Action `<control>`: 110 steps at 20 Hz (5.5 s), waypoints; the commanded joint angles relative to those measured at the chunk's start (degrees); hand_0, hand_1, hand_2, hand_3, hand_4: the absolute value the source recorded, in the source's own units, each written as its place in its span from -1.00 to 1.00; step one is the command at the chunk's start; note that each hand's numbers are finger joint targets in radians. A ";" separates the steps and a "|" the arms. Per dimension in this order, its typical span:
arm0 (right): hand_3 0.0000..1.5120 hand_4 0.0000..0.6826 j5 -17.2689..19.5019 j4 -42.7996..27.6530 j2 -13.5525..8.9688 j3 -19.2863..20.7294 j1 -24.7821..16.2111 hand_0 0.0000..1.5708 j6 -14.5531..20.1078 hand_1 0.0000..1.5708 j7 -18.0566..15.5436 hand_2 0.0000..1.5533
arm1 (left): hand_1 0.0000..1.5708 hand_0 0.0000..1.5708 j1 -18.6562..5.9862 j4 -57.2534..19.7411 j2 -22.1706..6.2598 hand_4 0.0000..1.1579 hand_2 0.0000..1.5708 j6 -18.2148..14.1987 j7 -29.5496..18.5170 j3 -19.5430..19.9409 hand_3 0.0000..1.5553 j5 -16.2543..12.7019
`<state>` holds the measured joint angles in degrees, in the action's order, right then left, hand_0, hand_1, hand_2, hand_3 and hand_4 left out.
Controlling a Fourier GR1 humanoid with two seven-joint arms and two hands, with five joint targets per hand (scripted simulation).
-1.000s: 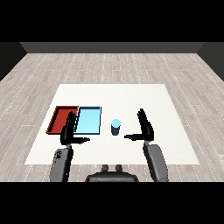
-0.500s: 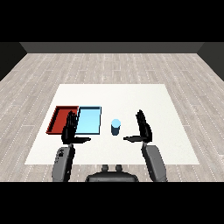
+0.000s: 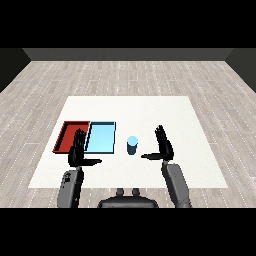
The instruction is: Pick the blue can and put it in the blue box
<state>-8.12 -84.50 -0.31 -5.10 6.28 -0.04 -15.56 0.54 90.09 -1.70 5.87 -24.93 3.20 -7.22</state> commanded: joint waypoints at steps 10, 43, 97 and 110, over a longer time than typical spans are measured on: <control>-1.00 -1.00 -5.53 12.79 0.31 -0.63 7.55 -1.00 4.25 -1.00 -2.11 -1.00 | -1.00 -1.00 0.23 1.19 -1.84 -1.00 -1.00 0.71 1.25 3.19 -1.00 -3.36; -1.00 -1.00 -18.50 34.90 0.31 -13.69 15.87 -1.00 8.06 -1.00 -13.87 -1.00 | -1.00 -1.00 2.80 0.59 -0.66 -1.00 -1.00 0.74 -3.23 0.80 -1.00 -1.71; 0.86 0.90 -21.52 32.81 -1.14 -24.47 31.73 0.90 26.32 0.90 -9.52 0.87 | -1.00 -1.00 -4.13 -4.85 1.66 -1.00 -1.00 -5.87 2.54 -7.82 -1.00 2.04; 0.88 0.93 -14.27 15.82 -8.03 -18.39 22.45 0.82 18.40 0.82 -3.28 0.87 | -1.00 -1.00 -8.37 -10.10 1.70 -1.00 -1.00 -4.63 4.26 -10.16 -1.00 1.87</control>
<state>-23.74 -62.58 -5.68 -25.49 32.21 20.55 -22.04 -6.48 81.71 -0.04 1.31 -20.87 -6.47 -6.35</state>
